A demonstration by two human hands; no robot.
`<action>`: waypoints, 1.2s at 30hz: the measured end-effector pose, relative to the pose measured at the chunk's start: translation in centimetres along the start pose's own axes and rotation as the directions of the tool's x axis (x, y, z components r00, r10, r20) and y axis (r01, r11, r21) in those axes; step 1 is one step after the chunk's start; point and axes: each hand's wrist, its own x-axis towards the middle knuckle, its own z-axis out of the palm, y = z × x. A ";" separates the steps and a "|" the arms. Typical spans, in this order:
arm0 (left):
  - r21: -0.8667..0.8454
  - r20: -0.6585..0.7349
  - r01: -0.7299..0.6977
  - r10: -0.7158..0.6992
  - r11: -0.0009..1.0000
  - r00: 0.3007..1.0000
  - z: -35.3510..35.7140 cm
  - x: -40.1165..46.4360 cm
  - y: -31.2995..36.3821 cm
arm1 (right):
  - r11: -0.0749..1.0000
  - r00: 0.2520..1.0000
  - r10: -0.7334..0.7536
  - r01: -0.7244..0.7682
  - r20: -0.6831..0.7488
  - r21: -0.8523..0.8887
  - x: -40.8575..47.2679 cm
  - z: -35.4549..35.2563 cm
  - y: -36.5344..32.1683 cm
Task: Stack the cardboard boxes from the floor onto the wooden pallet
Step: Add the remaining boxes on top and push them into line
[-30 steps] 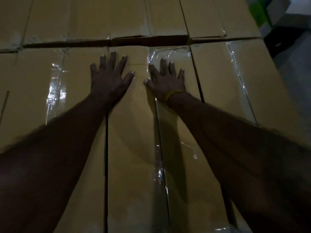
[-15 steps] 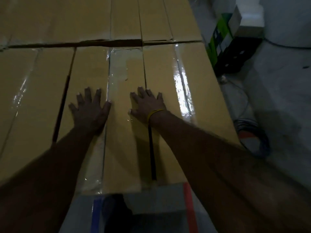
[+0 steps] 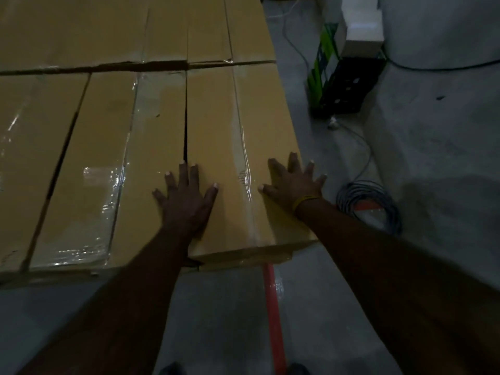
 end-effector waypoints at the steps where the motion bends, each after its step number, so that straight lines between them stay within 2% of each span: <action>1: -0.008 -0.017 0.010 -0.010 1.000 1.000 0.2 -0.1 0.1 | 0.995 0.999 0.048 -0.048 -0.003 0.083 -0.1 0.2 0.7; 4: -0.007 -0.062 0.033 -0.033 0.999 0.998 0.8 -0.3 0.2 | 0.967 0.995 0.088 -0.075 -0.044 0.242 0.0 1.1 1.3; 8: -0.040 -0.124 0.026 -0.030 0.999 0.992 1.6 -0.5 -0.1 | 0.961 0.992 0.070 -0.038 -0.107 0.274 0.2 1.6 1.3; 13: 0.007 -0.146 -0.032 0.033 0.999 0.989 2.1 -1.5 0.0 | 0.958 0.989 0.080 -0.043 -0.123 0.282 0.3 2.3 1.0; 15: -0.074 -0.154 -0.048 0.036 0.996 0.987 2.0 -2.0 0.6 | 0.953 0.989 0.086 -0.048 -0.117 0.299 0.3 2.6 0.7; 18: -0.318 -0.185 -0.057 -0.003 0.946 0.983 1.6 -2.2 1.2 | 0.940 0.989 0.104 -0.063 -0.104 0.336 0.3 2.7 0.2; 20: -0.373 -0.188 -0.059 -0.013 0.926 0.982 1.3 -2.1 1.0 | 0.932 0.989 0.114 -0.072 -0.098 0.354 0.1 2.6 0.1; 25: -0.045 -0.181 -0.131 0.121 0.990 0.976 2.7 -4.2 -0.1 | 0.947 0.993 0.085 -0.055 -0.082 0.317 -1.6 3.1 0.0; 32: 0.003 -0.089 -0.161 0.161 0.987 0.983 2.4 -4.8 0.3 | 0.985 0.999 -0.019 0.026 -0.038 0.170 -1.6 2.9 1.2; 36: 0.048 -0.009 -0.173 0.174 0.984 0.985 1.3 -2.7 0.5 | 0.971 0.996 -0.080 0.069 0.043 0.227 0.4 1.4 1.9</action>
